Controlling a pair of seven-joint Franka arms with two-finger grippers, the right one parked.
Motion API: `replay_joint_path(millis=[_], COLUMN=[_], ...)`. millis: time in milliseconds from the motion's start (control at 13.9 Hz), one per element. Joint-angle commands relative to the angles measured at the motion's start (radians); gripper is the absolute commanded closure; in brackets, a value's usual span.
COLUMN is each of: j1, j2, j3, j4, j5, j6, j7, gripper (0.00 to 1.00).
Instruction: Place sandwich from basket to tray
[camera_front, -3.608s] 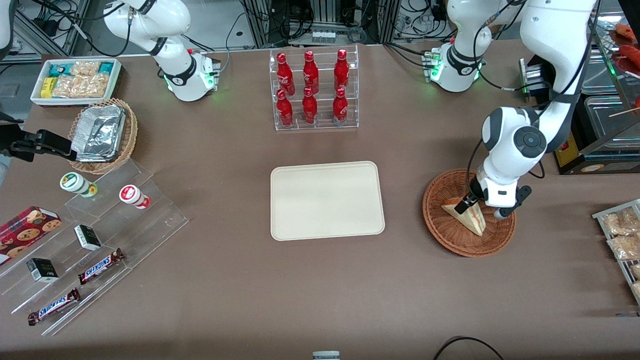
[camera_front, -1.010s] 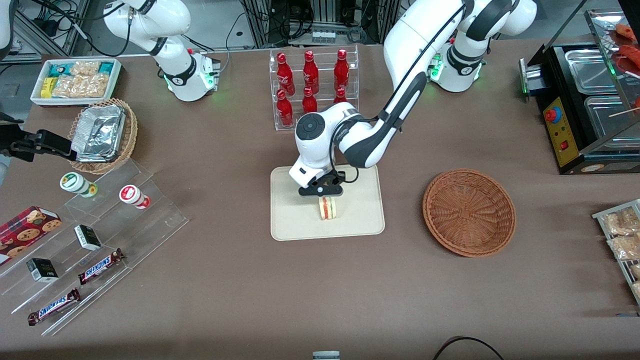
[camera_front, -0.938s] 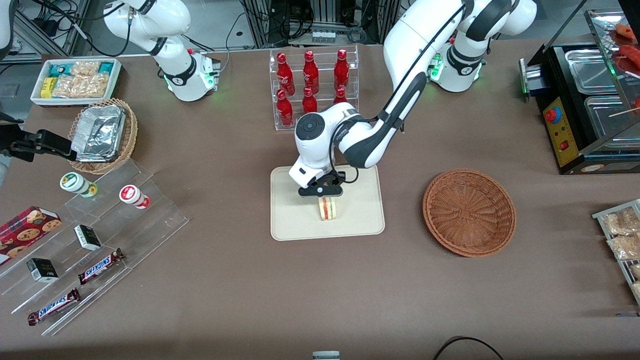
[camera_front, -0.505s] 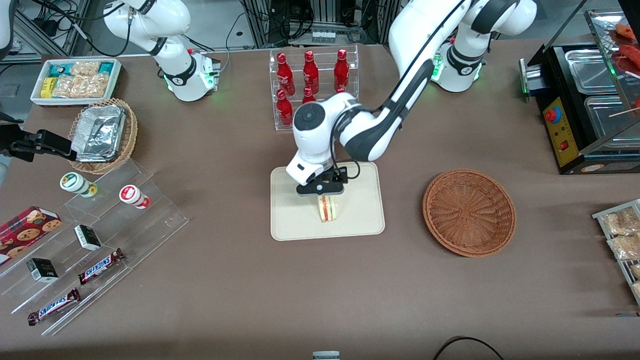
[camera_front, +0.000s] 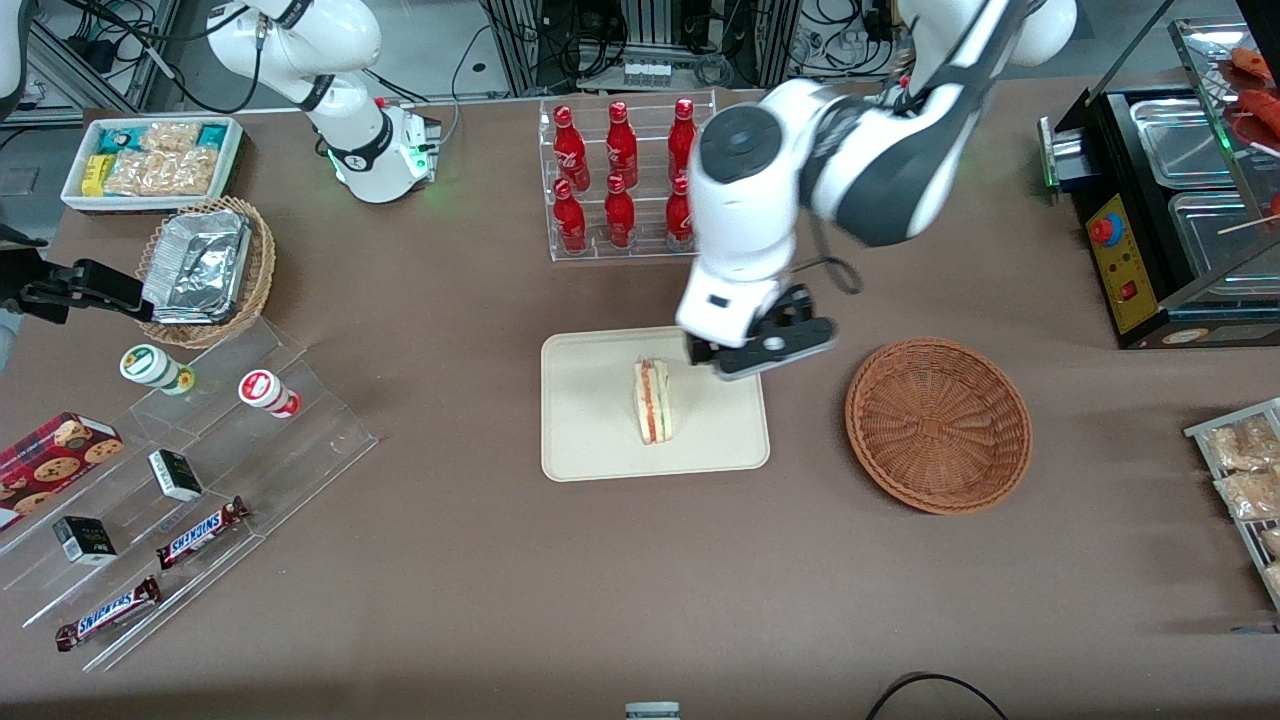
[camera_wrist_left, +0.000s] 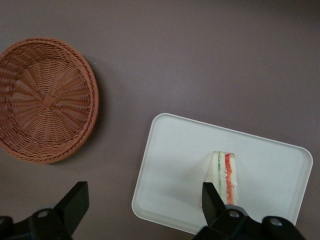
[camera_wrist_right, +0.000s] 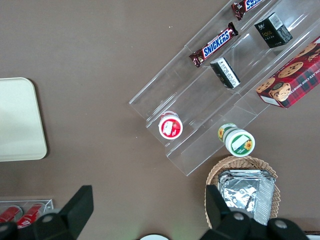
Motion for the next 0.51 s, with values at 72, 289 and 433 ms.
replay_joint_path(millis=[72, 289, 433], j1=[0.149, 0.289, 0.373], j2=[-0.140, -0.213, -0.256], j3=[-0.007, -0.006, -0.006], j4=[-0.042, -0.042, -0.044], j5=[-0.102, -0.179, -0.210], j6=[-0.118, -0.213, -0.274], j7=[0.219, 0.470, 0.647], gripper=[0.00, 0.00, 0.00])
